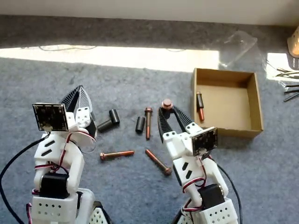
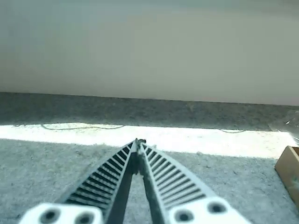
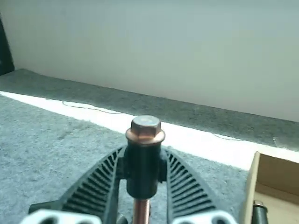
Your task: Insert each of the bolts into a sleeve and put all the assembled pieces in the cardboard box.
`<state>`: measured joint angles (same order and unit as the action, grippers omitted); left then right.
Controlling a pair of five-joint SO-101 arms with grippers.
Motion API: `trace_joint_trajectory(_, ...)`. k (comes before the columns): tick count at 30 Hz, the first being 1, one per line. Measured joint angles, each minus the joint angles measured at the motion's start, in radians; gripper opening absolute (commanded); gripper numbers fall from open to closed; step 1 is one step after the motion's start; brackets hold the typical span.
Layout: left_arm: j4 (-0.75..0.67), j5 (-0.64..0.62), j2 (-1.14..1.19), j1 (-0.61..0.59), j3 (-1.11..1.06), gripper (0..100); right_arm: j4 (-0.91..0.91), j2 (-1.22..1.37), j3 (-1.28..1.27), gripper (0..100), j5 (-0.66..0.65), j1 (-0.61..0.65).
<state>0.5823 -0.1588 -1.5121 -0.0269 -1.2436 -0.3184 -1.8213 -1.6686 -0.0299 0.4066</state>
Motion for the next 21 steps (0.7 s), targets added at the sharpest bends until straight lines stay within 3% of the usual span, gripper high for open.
trace_joint_trajectory(7,0.002,0.0,0.002,-0.02,-0.092,1,-0.224,0.0,0.038,0.4,0.0,-0.072)
trace_joint_trajectory(15,0.002,0.0,0.002,-0.021,-0.198,1,-0.445,0.0,0.284,0.4,-0.028,-0.196)
trace_joint_trajectory(21,0.002,0.0,0.002,-0.026,-0.264,1,-0.496,0.186,0.486,0.5,-0.071,-0.209)
